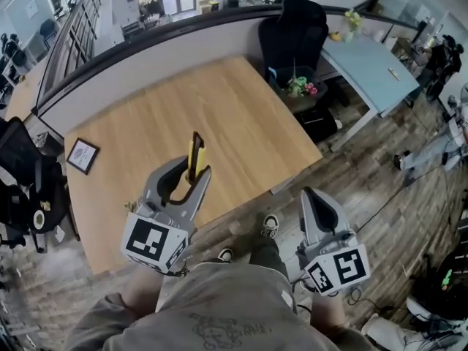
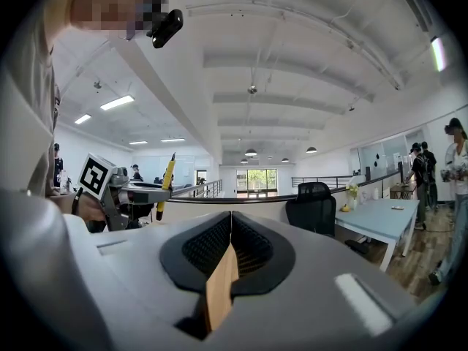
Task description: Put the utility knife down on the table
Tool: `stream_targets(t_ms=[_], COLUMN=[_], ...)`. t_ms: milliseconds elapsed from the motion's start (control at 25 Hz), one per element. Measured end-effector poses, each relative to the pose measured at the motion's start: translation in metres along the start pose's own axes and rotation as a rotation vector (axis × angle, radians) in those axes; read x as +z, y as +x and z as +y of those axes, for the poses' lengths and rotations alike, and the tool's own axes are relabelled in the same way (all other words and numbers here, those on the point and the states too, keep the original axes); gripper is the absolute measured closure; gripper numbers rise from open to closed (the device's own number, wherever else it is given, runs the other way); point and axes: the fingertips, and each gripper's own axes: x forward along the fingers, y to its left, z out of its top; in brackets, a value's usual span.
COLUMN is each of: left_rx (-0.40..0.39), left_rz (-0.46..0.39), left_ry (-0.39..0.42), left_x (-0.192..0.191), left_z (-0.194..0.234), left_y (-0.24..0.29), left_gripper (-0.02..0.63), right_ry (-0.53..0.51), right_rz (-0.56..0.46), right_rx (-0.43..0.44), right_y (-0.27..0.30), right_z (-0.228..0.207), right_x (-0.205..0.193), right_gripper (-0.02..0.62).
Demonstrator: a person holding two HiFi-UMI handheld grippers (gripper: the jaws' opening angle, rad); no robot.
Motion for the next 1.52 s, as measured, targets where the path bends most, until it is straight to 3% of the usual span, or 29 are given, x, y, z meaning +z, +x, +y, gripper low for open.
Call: stream_targets(t_ms=[400, 920, 1160, 1520], left_rx=[0.084, 0.257, 0.333, 0.401], left_rz=[0.022, 0.083, 0.1, 0.136], left_ry=[0.044, 0.018, 0.0, -0.02], left_x=[0.004, 0.01, 0.007, 0.001], left_z=[0.012, 0.015, 0.017, 0.019], left_y=[0.115, 0.256, 0.274, 0.267], left_gripper=[0.474, 0.474, 0.474, 0.474], right_ry=[-0.02, -0.021, -0.023, -0.006], right_rz=[-0.011, 0.028, 0.04, 0.064], right_rx=[0.074, 0.293, 0.382, 0.479], right_y=[0.069, 0.167, 0.194, 0.211], right_z=[-0.111, -0.248, -0.268, -0.259], right_x=[0.011, 0.016, 0.012, 0.003], right_gripper=[0.583, 0.583, 0.583, 0.583])
